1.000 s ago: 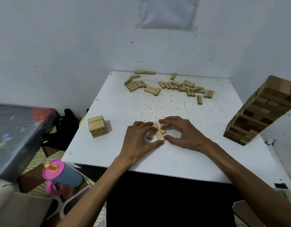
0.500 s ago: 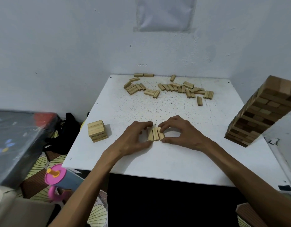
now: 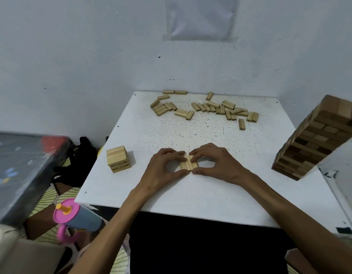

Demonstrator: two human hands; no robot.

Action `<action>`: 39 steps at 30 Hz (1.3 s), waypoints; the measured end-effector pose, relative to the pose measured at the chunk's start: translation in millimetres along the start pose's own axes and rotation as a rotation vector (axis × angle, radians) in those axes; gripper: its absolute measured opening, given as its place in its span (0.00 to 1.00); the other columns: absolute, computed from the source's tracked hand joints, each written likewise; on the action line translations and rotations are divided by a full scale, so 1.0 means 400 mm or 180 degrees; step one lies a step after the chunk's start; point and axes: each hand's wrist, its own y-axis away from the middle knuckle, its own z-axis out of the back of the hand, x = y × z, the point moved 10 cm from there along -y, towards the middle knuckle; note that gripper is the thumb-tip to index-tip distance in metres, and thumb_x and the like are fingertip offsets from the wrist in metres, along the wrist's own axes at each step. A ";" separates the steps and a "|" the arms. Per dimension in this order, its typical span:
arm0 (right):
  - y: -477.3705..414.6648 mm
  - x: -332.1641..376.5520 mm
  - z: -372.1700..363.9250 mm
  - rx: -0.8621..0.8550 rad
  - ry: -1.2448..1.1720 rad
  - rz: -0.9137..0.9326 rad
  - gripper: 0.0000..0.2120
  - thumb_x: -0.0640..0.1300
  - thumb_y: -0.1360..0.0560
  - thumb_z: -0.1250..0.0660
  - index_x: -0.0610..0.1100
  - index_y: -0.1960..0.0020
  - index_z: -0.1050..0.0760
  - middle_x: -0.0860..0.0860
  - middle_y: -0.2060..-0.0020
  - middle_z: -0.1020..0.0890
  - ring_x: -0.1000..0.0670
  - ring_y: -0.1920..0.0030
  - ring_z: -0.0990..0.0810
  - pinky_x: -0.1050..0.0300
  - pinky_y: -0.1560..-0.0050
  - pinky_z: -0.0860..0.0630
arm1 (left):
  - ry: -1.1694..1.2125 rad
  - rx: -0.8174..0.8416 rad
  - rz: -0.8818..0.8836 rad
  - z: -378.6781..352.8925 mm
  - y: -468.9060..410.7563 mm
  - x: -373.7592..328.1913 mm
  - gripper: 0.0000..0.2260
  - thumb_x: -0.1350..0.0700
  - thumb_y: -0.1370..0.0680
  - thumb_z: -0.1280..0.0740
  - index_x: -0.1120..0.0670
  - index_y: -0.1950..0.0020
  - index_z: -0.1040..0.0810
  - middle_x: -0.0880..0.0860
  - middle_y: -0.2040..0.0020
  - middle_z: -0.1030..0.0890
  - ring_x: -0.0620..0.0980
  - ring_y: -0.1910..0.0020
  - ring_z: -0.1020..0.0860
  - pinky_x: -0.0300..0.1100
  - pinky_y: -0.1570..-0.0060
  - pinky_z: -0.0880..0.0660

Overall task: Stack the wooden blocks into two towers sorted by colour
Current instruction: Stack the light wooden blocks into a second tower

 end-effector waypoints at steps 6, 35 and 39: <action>-0.008 -0.003 0.003 0.0144 0.0014 -0.0089 0.15 0.52 0.29 0.19 0.54 0.44 0.17 0.63 0.38 0.18 0.54 0.33 0.25 0.61 0.41 0.26 | -0.0602 -0.0238 -0.0059 -0.001 0.006 0.001 0.15 0.38 0.31 0.22 0.38 0.46 0.15 0.31 0.41 0.19 0.38 0.36 0.30 0.42 0.39 0.39; -0.258 0.247 -0.176 0.0201 -0.0531 0.0941 0.14 0.43 0.30 0.18 0.46 0.47 0.16 0.55 0.47 0.15 0.47 0.44 0.18 0.47 0.46 0.20 | -0.0197 -0.0519 0.0050 0.354 0.108 0.072 0.15 0.42 0.31 0.24 0.45 0.48 0.13 0.37 0.45 0.16 0.44 0.39 0.24 0.46 0.40 0.25; -0.304 0.273 -0.233 0.0313 -0.0471 0.0960 0.14 0.43 0.31 0.18 0.47 0.47 0.17 0.56 0.48 0.15 0.49 0.44 0.19 0.48 0.47 0.20 | -0.0254 -0.0561 0.0192 0.401 0.129 0.117 0.13 0.48 0.30 0.19 0.46 0.47 0.13 0.38 0.45 0.16 0.43 0.38 0.24 0.42 0.38 0.27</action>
